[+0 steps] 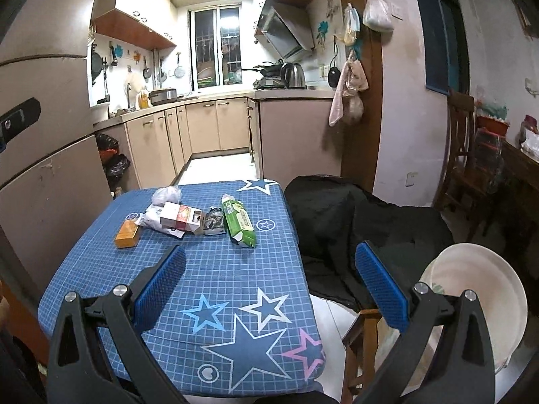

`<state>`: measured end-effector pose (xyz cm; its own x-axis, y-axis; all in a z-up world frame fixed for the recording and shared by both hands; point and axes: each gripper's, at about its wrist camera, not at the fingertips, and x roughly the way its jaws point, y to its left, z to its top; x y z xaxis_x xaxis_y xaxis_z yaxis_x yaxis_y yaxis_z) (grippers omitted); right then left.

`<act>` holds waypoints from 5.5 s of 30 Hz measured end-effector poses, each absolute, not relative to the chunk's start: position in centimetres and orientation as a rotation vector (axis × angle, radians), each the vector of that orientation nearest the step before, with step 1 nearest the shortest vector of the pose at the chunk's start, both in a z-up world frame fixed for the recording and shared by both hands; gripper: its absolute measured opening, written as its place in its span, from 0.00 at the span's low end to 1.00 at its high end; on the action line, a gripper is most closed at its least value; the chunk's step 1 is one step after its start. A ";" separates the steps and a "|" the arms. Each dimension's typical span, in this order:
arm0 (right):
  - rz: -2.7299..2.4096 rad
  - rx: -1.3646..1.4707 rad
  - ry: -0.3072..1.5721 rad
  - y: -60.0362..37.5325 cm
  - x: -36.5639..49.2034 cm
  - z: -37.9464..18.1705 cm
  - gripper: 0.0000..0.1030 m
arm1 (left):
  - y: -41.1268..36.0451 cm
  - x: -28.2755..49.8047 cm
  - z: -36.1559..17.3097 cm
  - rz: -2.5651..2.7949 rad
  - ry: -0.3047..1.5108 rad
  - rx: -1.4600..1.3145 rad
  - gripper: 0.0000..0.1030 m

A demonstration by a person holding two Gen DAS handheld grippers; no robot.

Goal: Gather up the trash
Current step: 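Move both open tools back over the table, then grasp the gold cigarette box with the left tool while the right tool grasps the green box, then carry the gold box and green box in both tools over the white bucket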

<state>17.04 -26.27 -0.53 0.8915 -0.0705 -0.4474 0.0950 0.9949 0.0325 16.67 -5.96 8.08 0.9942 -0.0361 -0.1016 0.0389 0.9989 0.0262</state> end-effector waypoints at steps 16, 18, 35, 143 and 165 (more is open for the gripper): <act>-0.199 -0.173 0.263 -23.2 15.1 4.6 0.95 | -4.2 18.7 6.6 0.000 0.178 -0.005 0.95; -0.211 -0.183 0.249 -23.1 15.0 4.8 0.95 | -4.4 18.7 6.5 -0.002 0.177 0.002 0.95; -0.248 -0.260 0.194 -21.7 14.3 5.4 0.95 | -4.3 18.8 6.0 -0.012 0.186 0.001 0.95; -0.113 0.331 0.410 -41.7 6.8 -2.2 0.25 | -24.6 18.8 -2.9 -0.753 0.507 0.301 0.55; -0.423 0.390 0.441 -53.2 2.2 -5.7 0.24 | -43.8 17.3 -5.4 -1.024 0.478 0.465 0.55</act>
